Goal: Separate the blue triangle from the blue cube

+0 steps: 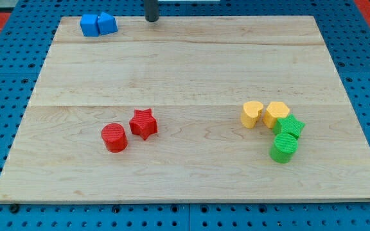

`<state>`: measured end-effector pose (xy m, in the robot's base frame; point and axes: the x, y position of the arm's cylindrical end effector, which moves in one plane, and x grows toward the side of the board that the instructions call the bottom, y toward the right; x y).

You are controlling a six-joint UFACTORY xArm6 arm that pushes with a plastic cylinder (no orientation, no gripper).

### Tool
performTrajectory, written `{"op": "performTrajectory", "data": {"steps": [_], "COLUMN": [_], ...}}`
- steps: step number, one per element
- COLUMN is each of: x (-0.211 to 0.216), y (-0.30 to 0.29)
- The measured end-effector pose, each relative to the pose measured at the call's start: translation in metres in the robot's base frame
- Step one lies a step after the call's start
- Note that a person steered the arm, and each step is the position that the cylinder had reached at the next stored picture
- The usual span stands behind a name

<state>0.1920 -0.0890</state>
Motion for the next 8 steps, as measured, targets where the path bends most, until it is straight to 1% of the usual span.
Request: {"op": "performTrajectory", "data": {"steps": [2,3,4,5,6,7,8], "x": [0.002,0.016,0.045,0.027,0.003,0.027,0.074], "y": [-0.046,-0.051,-0.052,-0.036,-0.058,-0.085,-0.085]}}
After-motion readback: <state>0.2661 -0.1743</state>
